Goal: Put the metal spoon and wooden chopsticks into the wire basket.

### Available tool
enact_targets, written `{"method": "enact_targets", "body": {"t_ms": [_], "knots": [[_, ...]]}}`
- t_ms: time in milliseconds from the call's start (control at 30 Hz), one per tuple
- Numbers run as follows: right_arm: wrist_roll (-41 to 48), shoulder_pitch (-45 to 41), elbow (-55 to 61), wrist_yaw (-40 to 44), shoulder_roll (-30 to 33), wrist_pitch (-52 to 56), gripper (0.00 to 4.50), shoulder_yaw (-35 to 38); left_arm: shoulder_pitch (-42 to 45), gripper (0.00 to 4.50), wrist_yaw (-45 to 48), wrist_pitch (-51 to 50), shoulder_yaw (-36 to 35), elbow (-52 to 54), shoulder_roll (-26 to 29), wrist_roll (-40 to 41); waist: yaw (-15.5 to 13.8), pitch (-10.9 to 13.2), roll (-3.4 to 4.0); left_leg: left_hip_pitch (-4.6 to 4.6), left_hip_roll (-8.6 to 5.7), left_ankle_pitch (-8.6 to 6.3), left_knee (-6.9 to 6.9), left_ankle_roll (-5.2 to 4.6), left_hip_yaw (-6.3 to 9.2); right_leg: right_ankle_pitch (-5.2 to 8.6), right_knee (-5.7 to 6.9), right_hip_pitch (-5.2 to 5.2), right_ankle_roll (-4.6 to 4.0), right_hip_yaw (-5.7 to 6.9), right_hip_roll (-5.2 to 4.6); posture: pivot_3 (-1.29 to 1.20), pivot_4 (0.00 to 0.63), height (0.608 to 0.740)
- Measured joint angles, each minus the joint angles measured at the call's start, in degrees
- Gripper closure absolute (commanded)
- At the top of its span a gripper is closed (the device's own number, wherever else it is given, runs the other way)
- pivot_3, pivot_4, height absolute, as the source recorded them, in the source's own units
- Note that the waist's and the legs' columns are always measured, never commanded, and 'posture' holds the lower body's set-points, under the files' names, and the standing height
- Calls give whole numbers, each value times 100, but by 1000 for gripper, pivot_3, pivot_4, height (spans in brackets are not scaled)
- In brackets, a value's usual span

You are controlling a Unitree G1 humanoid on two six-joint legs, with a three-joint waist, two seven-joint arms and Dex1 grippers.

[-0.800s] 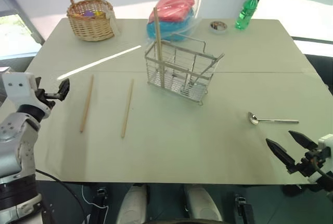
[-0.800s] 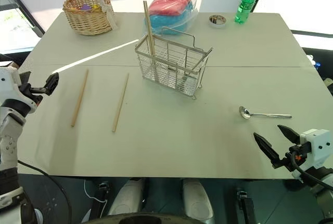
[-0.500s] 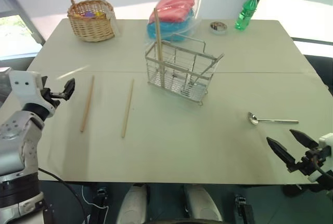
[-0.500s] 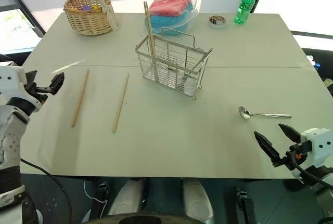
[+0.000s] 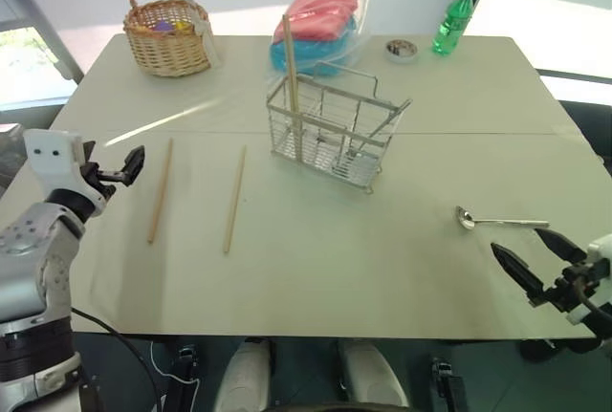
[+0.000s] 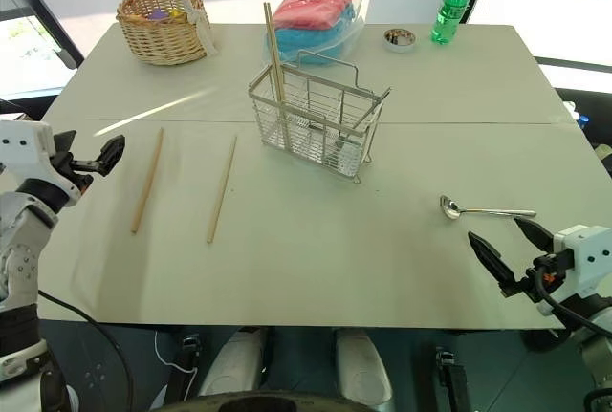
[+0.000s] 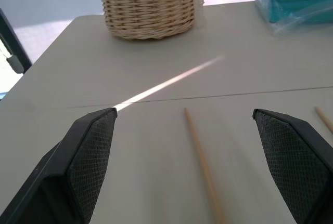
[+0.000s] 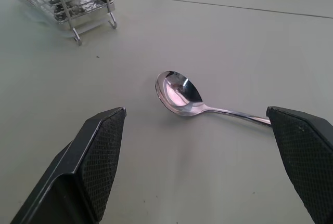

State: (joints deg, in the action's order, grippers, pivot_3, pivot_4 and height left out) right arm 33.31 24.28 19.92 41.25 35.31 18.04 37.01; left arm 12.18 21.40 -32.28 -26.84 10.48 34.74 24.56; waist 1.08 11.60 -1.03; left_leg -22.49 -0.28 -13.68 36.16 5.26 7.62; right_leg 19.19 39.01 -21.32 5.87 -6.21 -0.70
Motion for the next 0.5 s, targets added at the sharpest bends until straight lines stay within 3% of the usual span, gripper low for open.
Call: {"method": "enact_targets", "body": {"t_ms": [333, 500], "knots": [[-219, -1504, -1095, 860, 1703, -22, 0, -117, 656, 92, 1017, -744, 629, 728, 477, 876, 19, 3, 1, 6, 0, 0, -3, -1, -12, 0, 0, 2, 0, -4, 5, 0, 150, 740], [-751, -3272, -2686, 2114, 2731, -662, 0, -1266, 1457, 92, 1998, -1016, 1244, 776, 868, 1373, 87, 13, -3, 8, -3, 0, -1, -1, -17, -1, -2, 6, 2, -3, 0, 0, 150, 740]]}}
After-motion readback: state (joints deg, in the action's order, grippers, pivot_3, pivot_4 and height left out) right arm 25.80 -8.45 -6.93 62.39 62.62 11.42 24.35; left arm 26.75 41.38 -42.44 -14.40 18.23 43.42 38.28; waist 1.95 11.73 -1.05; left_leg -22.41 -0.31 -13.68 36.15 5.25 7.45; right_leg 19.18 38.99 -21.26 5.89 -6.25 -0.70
